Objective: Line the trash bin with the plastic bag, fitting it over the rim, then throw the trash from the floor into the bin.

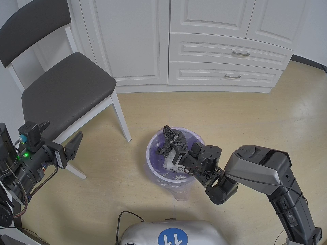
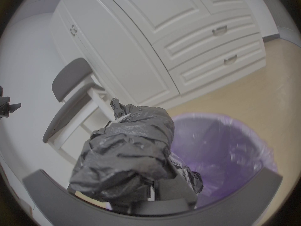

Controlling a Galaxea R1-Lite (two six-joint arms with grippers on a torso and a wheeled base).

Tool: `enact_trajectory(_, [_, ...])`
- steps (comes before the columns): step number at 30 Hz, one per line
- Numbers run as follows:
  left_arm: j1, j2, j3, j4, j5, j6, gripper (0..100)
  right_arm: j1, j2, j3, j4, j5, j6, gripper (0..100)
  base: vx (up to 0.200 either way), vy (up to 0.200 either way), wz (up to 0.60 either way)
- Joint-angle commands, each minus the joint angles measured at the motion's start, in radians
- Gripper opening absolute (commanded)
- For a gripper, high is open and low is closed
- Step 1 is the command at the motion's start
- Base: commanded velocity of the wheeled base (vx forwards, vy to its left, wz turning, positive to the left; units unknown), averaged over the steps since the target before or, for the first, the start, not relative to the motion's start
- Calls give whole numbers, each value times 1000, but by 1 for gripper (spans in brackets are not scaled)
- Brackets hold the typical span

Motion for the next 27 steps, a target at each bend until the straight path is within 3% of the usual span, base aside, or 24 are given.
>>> enact_trajectory(1, [10, 4, 0, 0, 1, 0, 100, -11, -44, 64, 23, 45, 27, 0, 0, 0, 0])
enact_trajectory(9, [10, 3, 1, 0, 1, 1, 100, -11, -79, 121, 83, 90, 29, 0, 0, 0, 0])
enact_trajectory(16, [15, 9, 0, 2, 1, 0, 100, -12, -55, 71, 11, 84, 78, 0, 0, 0, 0])
enact_trajectory(27, [15, 18, 0, 0, 1, 0, 100, -24, -30, 50, -57, 81, 64, 0, 0, 0, 0])
